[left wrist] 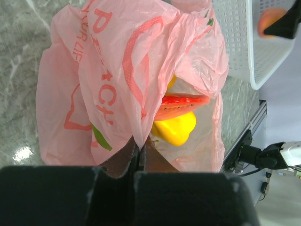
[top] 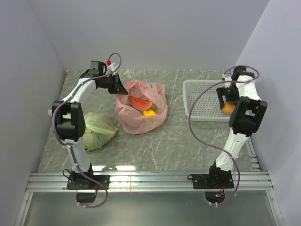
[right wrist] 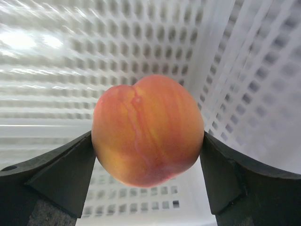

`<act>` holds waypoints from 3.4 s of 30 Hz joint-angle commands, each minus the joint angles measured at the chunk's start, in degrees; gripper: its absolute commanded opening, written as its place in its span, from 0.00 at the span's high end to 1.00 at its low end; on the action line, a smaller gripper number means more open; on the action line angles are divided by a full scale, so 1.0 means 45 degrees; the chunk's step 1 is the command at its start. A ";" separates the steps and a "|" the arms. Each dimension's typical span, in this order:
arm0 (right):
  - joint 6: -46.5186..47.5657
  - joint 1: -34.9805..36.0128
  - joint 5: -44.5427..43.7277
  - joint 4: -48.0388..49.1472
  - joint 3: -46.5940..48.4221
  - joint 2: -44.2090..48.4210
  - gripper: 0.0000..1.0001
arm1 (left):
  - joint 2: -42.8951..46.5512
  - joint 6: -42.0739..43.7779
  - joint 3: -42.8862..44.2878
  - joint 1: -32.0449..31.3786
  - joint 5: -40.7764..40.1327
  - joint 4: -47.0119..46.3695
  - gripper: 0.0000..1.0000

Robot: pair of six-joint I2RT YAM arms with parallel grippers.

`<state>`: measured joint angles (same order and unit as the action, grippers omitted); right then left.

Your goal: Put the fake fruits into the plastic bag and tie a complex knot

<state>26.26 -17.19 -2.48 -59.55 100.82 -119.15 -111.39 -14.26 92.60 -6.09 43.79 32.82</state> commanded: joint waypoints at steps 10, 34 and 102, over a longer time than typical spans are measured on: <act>-0.2611 0.3698 0.7717 0.0926 0.2402 0.3216 0.47 | 0.0164 -0.0014 0.0126 0.0025 0.1011 -0.0457 0.99; -0.4390 1.0131 0.7755 0.3701 0.3964 0.1359 0.00 | -0.0226 -0.0346 0.0321 0.0200 0.1734 -0.0516 0.99; -0.8220 0.7355 0.7584 0.6534 -0.3789 0.7180 1.00 | 0.5023 0.8243 -0.0099 0.2271 0.1637 0.5713 0.20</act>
<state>-10.09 15.75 35.86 -28.93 86.08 -88.20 -96.31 11.11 97.19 4.69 50.11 49.71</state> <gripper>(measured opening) 0.007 0.798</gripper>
